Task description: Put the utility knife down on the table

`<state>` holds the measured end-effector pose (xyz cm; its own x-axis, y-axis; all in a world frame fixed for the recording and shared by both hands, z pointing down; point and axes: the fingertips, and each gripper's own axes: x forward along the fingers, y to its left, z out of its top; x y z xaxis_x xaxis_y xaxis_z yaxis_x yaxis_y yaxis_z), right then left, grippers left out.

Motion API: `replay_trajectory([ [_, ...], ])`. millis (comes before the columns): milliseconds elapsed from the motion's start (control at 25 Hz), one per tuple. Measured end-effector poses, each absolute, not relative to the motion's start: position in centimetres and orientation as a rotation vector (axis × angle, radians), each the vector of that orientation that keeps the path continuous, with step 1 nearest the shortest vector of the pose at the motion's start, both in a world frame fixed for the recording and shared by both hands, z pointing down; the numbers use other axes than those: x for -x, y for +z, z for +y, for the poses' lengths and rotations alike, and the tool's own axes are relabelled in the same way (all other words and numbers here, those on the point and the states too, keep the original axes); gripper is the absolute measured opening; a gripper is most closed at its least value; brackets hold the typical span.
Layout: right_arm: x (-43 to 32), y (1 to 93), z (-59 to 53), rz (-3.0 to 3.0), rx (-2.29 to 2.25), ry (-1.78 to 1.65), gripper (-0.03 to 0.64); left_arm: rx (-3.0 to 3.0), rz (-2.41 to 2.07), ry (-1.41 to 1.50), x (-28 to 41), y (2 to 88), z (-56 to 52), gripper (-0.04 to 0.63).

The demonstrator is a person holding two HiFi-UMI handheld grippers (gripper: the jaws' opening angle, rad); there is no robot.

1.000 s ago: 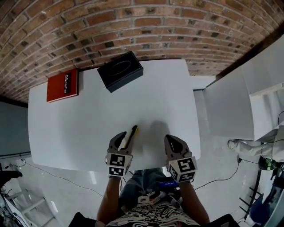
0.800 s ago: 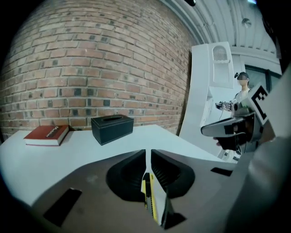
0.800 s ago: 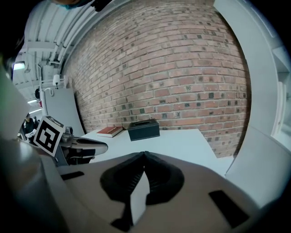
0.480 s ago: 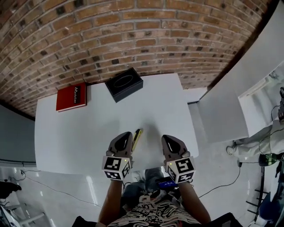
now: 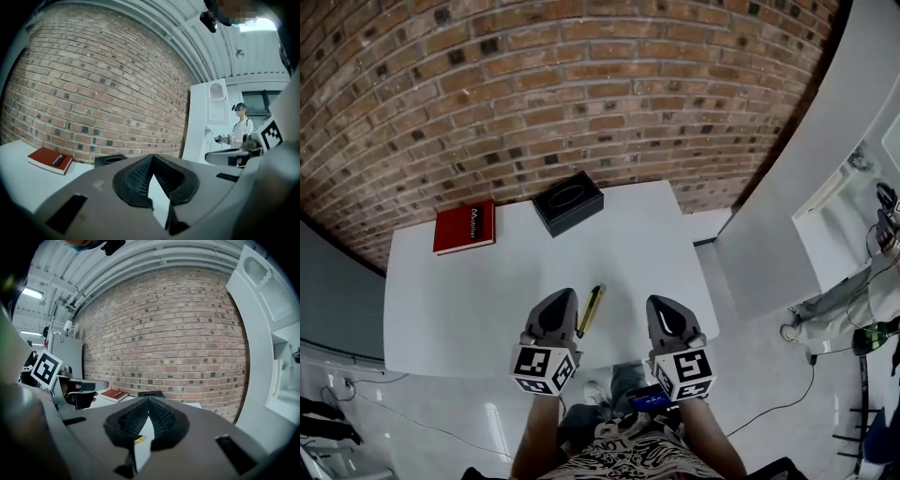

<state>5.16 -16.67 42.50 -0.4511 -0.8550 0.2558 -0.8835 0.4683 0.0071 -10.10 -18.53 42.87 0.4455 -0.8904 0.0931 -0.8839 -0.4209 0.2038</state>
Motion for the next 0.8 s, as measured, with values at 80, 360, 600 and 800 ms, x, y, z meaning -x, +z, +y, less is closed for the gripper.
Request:
replay_trajectory([
  [80,-5.3,42.3,-16.1,-2.492,-1.523,0.186,0.003,-2.483,-1.562,-0.052,10.4,41.9,-18.0,0.014],
  [360,-5.3,41.6,-14.5,-2.495,-1.561,0.161,0.003,-2.475,-1.600,-0.068,11.1,41.0,-16.3,0.014],
  [600,-5.0,41.3,-14.3,-2.500,-1.577,0.164,0.003,-2.475,-1.602,-0.054,11.6,41.2,-15.9,0.014],
  [800,-4.8,41.5,-14.2,-2.487,-1.569,0.156,0.003,-2.480,-1.584,-0.048,11.6,41.3,-16.0,0.014],
])
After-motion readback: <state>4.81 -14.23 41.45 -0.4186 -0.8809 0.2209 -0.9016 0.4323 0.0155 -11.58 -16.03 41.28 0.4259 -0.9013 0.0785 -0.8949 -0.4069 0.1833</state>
